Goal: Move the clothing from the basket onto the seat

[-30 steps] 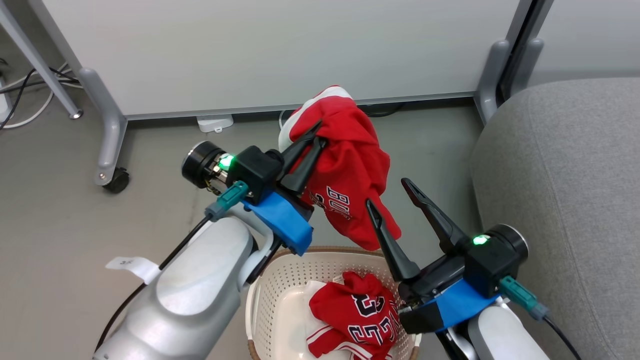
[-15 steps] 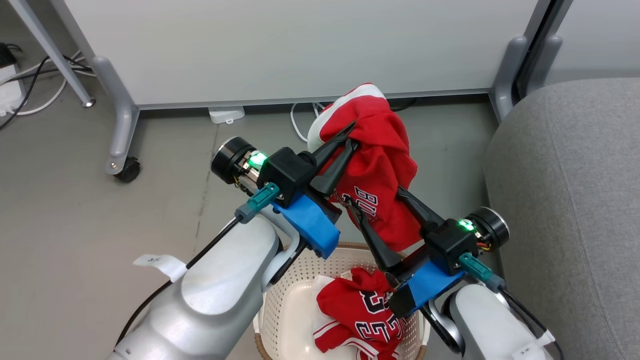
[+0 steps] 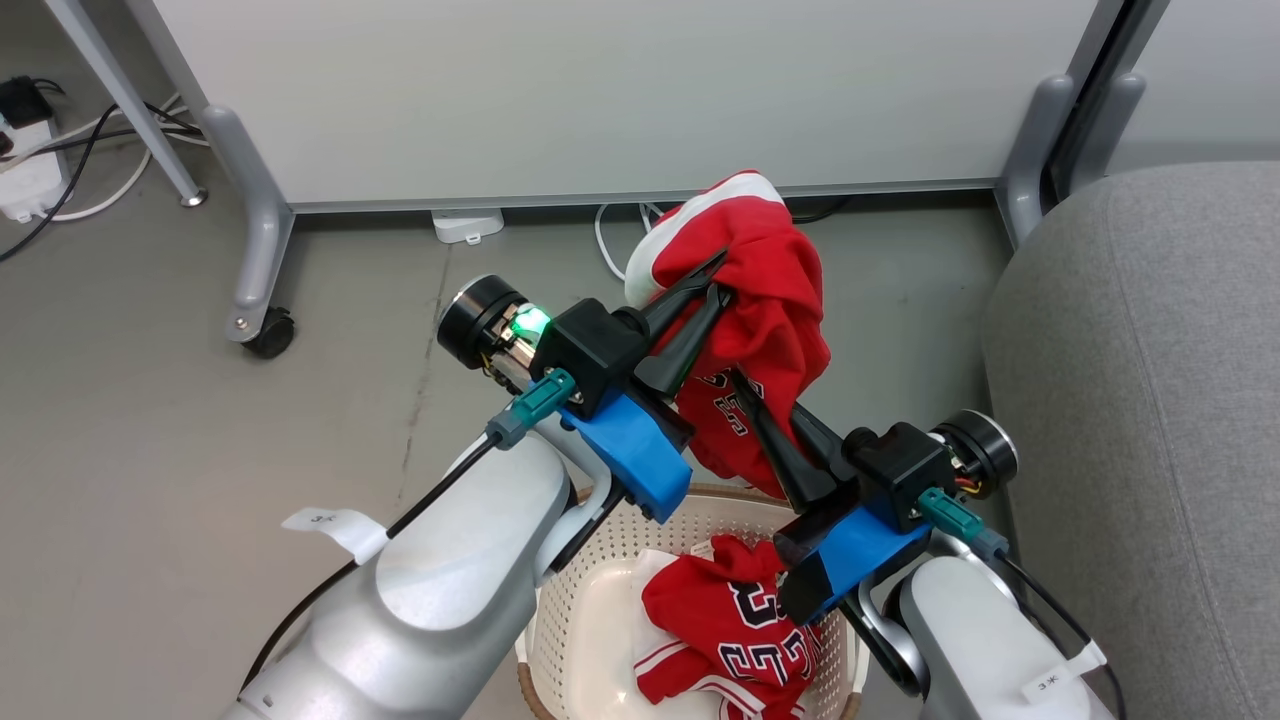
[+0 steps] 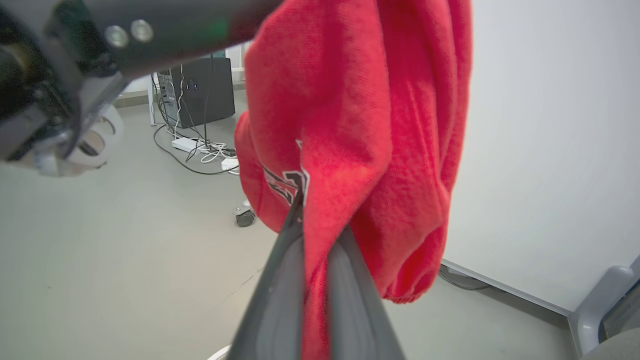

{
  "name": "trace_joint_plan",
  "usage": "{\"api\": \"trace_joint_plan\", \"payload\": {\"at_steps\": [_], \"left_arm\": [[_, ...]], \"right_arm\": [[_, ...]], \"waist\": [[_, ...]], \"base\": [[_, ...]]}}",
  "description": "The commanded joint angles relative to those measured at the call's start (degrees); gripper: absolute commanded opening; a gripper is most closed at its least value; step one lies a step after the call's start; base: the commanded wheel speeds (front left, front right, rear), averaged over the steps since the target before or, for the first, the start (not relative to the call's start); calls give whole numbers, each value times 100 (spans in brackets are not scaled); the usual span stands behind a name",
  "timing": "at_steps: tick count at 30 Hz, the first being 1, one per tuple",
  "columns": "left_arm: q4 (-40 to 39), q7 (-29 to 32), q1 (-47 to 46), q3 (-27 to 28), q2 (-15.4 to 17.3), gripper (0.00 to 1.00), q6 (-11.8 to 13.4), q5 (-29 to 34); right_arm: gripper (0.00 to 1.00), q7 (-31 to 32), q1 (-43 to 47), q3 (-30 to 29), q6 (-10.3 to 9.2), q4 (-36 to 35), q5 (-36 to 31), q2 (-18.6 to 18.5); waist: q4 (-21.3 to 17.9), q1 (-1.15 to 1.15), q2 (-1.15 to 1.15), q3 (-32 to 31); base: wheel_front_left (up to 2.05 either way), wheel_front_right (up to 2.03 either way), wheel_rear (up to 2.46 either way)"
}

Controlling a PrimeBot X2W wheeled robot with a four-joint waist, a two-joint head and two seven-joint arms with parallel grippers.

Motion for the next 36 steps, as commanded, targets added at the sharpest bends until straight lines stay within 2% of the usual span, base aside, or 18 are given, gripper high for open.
{"api": "trace_joint_plan", "payload": {"at_steps": [1,13,14,15,16,28,36], "left_arm": [[13,-25,-53,10,15,0,-10,-6],[-19,-28,-10,69,22,0,-4,44],[-4,-28,-2,84,15,17,21,36],[19,-28,6,84,7,95,28,31],[36,-27,7,83,1,100,30,36],[3,-26,86,153,23,100,97,190],[-182,-23,257,260,89,100,146,322]], "right_arm": [[0,-4,-68,15,3,13,26,-14],[0,-4,-39,20,3,-78,71,-14],[0,-4,-35,21,3,-81,71,-14],[0,-4,-32,24,3,-82,81,-14],[0,-4,-29,25,3,-85,100,-14],[0,-4,58,-86,3,-164,221,-14],[0,-4,197,-430,3,-329,305,-14]], "waist": [[-6,0,0,-9],[-25,0,0,-15],[-26,0,0,-18],[-27,0,0,-21],[-28,0,0,-24],[-66,0,0,-39],[-265,0,0,22]], "base": [[0,0,0],[0,0,0],[0,0,0],[0,0,0],[0,0,0],[0,0,0],[0,0,0]]}}
